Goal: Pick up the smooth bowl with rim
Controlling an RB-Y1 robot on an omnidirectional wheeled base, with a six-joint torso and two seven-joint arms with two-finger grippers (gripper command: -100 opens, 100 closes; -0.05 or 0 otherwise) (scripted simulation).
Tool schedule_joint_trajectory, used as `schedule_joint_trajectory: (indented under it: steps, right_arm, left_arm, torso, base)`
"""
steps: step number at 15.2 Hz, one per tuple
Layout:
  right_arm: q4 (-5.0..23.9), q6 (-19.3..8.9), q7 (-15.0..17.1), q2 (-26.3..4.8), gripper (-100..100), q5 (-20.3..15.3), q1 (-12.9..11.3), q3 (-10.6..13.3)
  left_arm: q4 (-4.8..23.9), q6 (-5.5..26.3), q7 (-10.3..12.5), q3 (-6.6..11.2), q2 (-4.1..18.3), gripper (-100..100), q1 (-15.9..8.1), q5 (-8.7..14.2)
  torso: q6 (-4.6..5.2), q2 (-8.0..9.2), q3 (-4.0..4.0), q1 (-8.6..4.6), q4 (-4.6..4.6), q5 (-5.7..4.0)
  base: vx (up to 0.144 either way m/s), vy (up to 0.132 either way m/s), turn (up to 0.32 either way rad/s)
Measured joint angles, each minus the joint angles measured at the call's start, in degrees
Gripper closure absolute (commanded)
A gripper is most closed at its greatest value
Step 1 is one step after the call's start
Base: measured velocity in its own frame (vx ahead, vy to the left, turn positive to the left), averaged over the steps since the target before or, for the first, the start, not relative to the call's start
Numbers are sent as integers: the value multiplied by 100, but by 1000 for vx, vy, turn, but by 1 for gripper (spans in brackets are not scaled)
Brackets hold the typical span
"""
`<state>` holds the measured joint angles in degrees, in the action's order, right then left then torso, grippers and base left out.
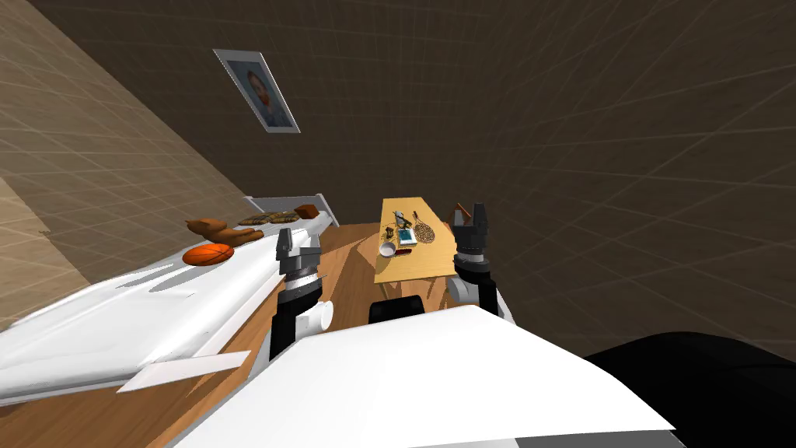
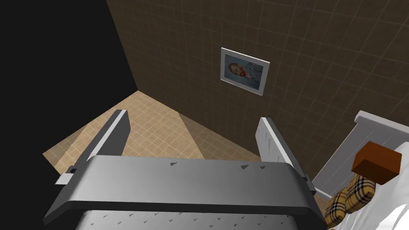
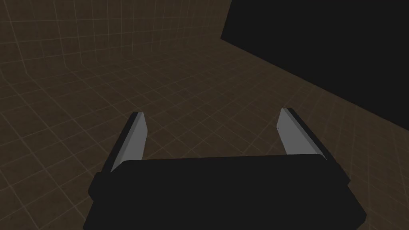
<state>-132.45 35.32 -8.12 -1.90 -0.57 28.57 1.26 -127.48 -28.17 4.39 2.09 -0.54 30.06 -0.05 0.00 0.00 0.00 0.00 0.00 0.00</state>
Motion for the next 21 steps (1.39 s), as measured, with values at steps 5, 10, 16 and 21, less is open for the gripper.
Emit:
schedule_joint_trajectory:
  steps: [5,10,16,21]
  right_arm:
    - [1,-1,0,0,0,0,-2,0]
    - [1,-1,0,0,0,0,-3,1]
    - [0,0,0,0,0,0,-2,0]
    - [0,0,0,0,0,0,-2,0]
  left_arm:
    - [121,440,75,33,529,-100,-72,-10]
    - [351,938,208,161,931,-100,-200,24]
    - [612,1572,336,261,1187,-100,-325,35]
    - [812,2073,468,398,1380,-100,-469,82]
  torso:
    - [3,59,34,22,13,5]
    - [6,42,24,14,9,3]
    - [4,26,15,15,6,3]
    - [5,20,12,14,5,3]
  base:
    - [-137,36,-242]
    - [-95,19,-220]
    - [-64,17,-176]
    - [-55,8,-220]
